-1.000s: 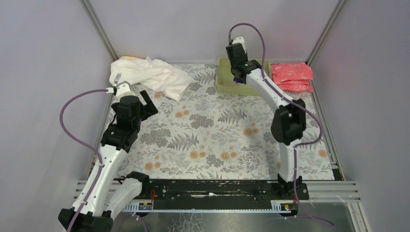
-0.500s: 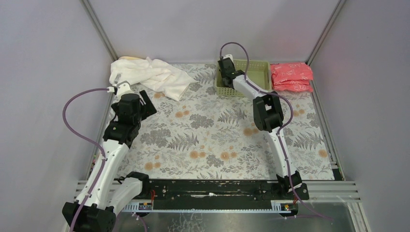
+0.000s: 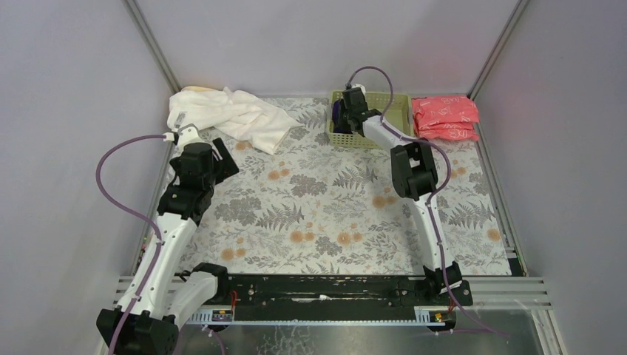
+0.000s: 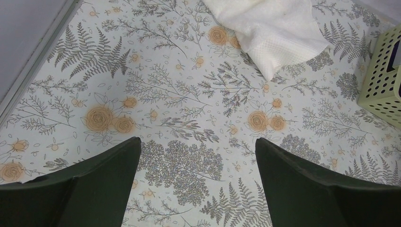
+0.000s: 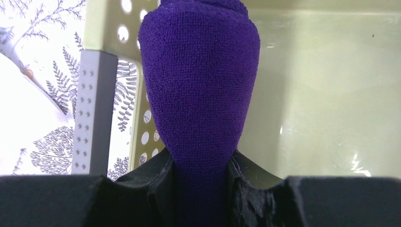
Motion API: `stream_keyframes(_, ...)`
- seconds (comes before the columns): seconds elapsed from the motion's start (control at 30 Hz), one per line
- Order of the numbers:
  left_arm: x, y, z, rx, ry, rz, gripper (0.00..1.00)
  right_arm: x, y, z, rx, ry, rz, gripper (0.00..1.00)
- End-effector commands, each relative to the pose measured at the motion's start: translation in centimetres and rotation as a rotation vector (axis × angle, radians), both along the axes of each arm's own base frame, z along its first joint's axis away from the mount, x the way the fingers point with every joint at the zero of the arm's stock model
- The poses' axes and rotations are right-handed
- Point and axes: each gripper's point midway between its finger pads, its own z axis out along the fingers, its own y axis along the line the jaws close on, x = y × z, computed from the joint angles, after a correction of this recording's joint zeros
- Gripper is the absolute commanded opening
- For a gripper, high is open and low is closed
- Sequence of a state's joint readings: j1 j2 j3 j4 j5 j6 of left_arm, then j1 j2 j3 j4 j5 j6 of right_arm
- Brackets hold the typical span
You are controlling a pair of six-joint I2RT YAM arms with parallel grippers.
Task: Roll the towels
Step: Place the towel in the bin.
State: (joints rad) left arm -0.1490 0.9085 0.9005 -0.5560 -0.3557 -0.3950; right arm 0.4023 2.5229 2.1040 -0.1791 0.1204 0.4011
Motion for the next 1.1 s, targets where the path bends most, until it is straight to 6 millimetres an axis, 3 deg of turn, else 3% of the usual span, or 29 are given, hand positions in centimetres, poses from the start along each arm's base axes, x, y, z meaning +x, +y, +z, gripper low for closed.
stream_keyframes(0.0,-0.1,0.2,-0.5,0.005,0.011,-0.003,0.9,-0.1,0.9,1.0,0.153,0.034,-0.042,0.4)
stream_keyframes(0.17,-0.1,0.2,-0.5,0.002,0.012,-0.006,0.9,-0.8,0.6,0.6,0.186,0.082,-0.027,0.49)
stream_keyframes(0.6,-0.1,0.2,-0.6,-0.004,0.014,-0.009,0.9,-1.2,-1.3,4.2,0.138,0.014,-0.026,0.63)
stream_keyframes(0.9,-0.1,0.2,-0.6,-0.006,0.014,-0.01,0.9,-1.6,-0.4,5.3,0.177,-0.004,0.039,0.63)
stream_keyframes(1.07,-0.1,0.2,-0.6,-0.011,0.013,-0.01,0.9,-1.5,0.4,4.5,0.202,0.013,0.065,0.54)
